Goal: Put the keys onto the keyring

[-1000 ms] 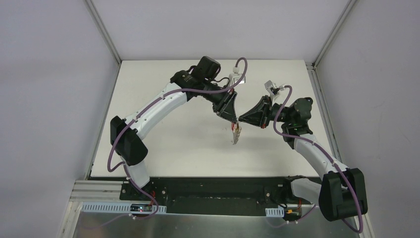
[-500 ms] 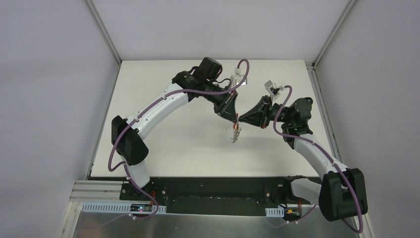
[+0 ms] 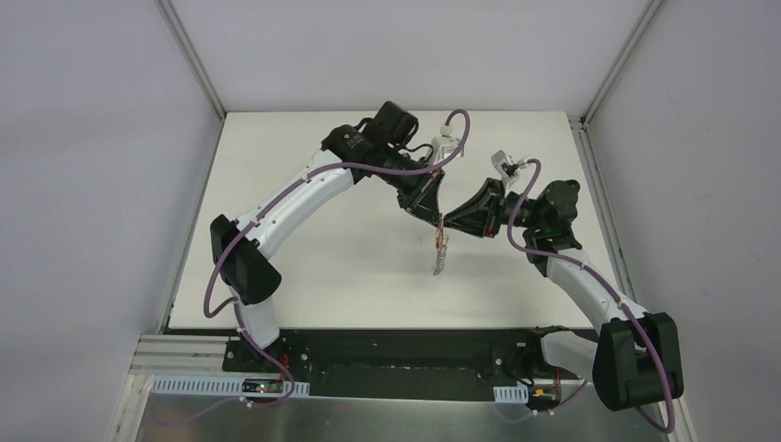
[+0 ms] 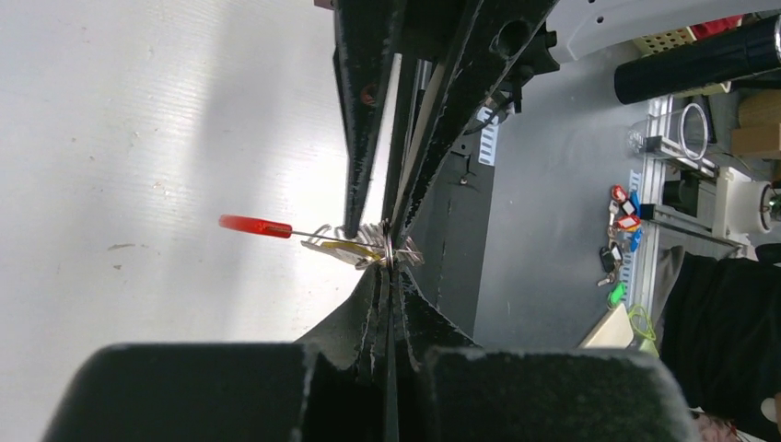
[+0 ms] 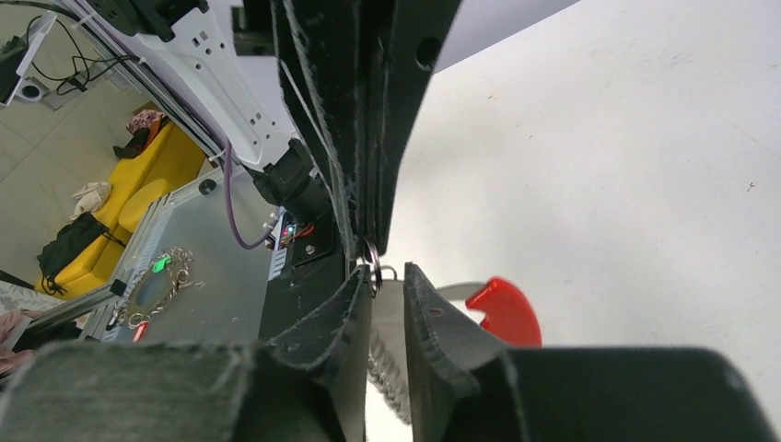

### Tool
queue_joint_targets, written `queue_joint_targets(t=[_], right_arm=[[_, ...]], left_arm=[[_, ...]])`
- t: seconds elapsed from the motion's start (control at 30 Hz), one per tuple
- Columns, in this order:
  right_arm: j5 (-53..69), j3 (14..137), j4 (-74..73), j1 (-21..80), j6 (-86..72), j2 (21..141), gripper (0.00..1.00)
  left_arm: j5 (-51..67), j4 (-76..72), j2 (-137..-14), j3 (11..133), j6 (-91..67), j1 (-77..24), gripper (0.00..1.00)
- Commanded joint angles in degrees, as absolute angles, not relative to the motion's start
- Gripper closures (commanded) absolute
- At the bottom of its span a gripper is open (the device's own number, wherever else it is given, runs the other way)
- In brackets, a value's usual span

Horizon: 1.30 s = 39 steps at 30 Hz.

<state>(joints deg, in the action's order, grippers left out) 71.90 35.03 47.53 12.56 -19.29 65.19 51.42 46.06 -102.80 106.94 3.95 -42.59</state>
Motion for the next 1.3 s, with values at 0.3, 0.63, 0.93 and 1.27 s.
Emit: queue_joint_targets(t=[0.3, 0.63, 0.93, 1.27], right_arm=[[72.8, 36.58, 47.27, 12.78, -16.5, 63.72, 0.59], [73.7, 36.25, 46.0, 15.11, -14.41, 64.49, 0.61], [74.44, 36.73, 43.35, 16.68, -12.31, 65.25, 0.69], [74.82, 37.7, 40.45, 17.54, -10.24, 65.65, 0.88]], left_arm=[[42.81, 70.07, -109.29, 122.38, 10.59, -45.3, 1.0], [46.55, 68.5, -110.89, 124.25, 8.23, -45.39, 1.0], [47.09, 67.37, -110.97, 123.84, 7.95, -45.44, 1.0], [47.18, 67.3, -111.22, 123.67, 8.08, -45.5, 1.0]])
